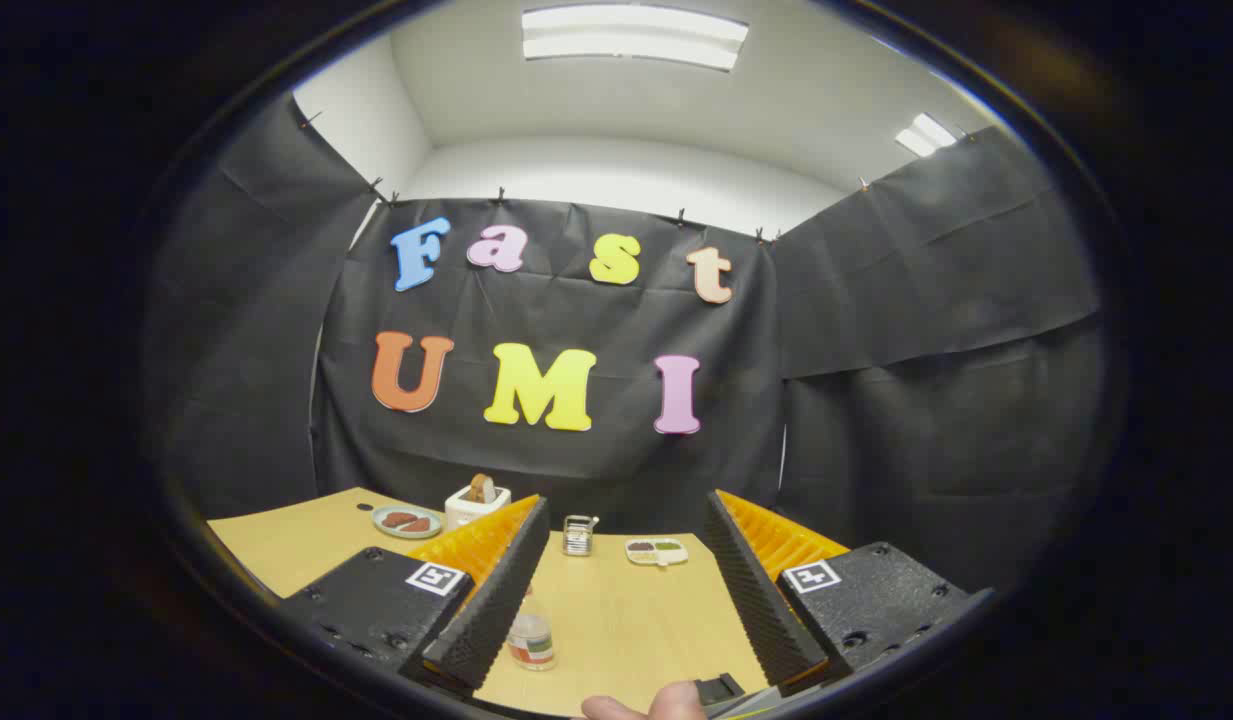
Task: Take the bottle from table, then pour the juice into the cup, finally place the bottle on the coaster
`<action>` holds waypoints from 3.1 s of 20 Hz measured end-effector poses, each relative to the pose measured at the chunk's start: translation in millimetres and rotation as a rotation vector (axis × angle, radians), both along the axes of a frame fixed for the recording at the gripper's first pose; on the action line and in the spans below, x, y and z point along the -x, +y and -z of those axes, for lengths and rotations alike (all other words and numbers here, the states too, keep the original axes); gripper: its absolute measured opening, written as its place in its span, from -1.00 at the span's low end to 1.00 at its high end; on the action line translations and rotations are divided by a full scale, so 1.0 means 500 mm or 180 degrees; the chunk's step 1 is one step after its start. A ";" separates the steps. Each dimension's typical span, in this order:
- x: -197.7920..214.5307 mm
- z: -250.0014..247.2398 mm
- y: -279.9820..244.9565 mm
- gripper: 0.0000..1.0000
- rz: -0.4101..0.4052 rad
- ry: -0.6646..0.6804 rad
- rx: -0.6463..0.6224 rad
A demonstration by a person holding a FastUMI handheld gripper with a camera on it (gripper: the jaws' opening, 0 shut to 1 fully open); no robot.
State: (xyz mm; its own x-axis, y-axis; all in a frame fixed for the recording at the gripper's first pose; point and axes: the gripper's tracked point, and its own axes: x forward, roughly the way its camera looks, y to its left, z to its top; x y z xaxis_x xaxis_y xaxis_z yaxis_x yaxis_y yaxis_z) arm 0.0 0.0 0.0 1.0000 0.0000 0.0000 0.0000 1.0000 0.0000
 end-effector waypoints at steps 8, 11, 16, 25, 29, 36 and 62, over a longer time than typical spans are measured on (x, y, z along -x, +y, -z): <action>0.006 -0.006 0.000 1.00 0.0018 -0.0032 0.0103; 0.010 -0.010 -0.001 1.00 0.0023 -0.0064 0.0132; 0.012 -0.013 0.002 1.00 0.0008 -0.0077 0.0109; 0.003 0.009 0.024 1.00 -0.0137 0.0049 0.0060; -0.002 0.045 0.046 1.00 -0.0272 0.0167 0.0071; -0.013 0.226 0.089 1.00 -0.0523 0.0689 0.0083; -0.198 0.622 0.252 0.93 -0.0669 0.1512 -0.0373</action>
